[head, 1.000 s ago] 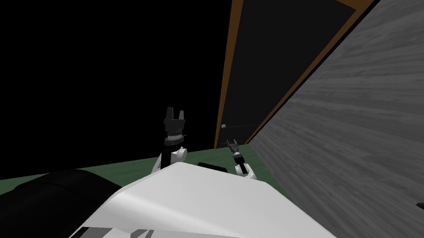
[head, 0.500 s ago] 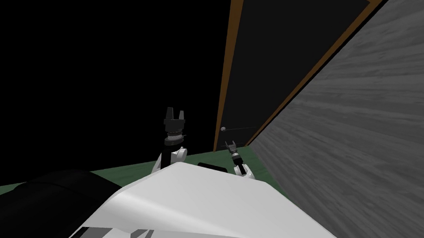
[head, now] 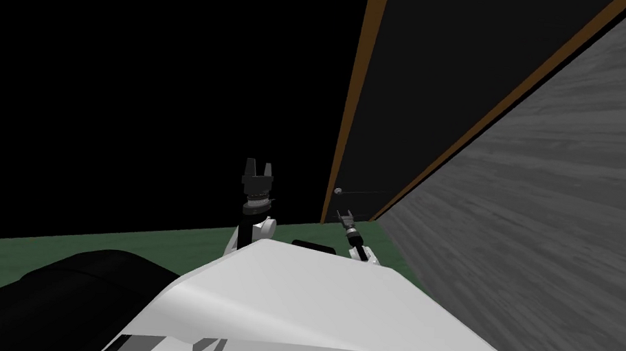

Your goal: Pull the door open

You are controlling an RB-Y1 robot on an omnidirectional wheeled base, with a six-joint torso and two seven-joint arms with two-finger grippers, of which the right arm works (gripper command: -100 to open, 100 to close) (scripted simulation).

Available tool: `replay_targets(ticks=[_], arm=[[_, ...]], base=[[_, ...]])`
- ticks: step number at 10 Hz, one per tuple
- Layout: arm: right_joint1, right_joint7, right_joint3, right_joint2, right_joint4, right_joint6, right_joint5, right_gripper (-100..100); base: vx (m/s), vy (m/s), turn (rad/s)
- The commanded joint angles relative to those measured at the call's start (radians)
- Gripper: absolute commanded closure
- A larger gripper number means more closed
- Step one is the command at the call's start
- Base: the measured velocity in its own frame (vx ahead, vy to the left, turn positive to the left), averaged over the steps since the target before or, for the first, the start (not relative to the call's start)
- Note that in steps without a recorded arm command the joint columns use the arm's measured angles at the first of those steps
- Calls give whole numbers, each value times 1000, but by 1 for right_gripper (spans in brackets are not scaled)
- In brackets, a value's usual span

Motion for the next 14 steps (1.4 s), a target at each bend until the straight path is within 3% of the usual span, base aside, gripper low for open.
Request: replay_targets(ticks=[1,6,9,10,11,14], arm=[[2,19,-33,2,10,8,-10,-100],[-13,63,-121,22,37,14,-40,-100],[-39,75,-142,43,33,9,-49,-100],[-31,73,-138,41,30,13,-46,-100],[-31,73,-138,41,30,13,-46,100],[-31,73,-138,41,30,13,-46,100]], base=[[-13,77,266],[112,-25,222],[212,-105,44],[84,-36,7],[-6,0,-15],[-22,4,-4]])
